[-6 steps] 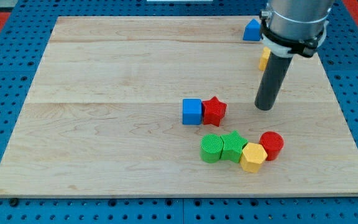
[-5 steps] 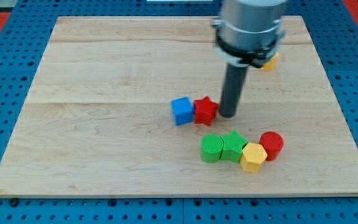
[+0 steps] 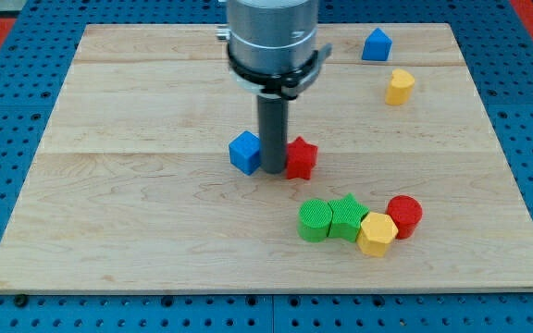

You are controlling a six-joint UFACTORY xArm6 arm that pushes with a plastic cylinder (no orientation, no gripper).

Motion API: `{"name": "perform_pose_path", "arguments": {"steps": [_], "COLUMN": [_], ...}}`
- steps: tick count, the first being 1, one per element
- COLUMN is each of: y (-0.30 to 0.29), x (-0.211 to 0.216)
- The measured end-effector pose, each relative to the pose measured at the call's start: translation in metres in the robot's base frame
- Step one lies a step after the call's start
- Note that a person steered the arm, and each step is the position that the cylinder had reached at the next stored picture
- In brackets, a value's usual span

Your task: Move the red blocks to the center right

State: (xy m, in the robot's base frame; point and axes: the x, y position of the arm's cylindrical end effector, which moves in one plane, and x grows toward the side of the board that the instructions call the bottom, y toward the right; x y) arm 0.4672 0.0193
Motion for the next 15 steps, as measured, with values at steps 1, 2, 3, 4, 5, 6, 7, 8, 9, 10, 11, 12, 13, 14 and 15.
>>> {"name": "perform_pose_path", "arguments": {"steps": [1,2,3,4,5,6,7,8,9,10,11,12,13,14,15], "y": [0.049,0.112,0.138,0.117,0.159,0.225,0.193,0.118,0.075,0.076,0.110,0.113,0.129,0.156,0.155], "x": [-0.008,-0.028,-0.038,-0.004,0.035,0.067,0.107,0.097,0.092,0.081,0.076,0.090,0.069,0.058,0.062]}}
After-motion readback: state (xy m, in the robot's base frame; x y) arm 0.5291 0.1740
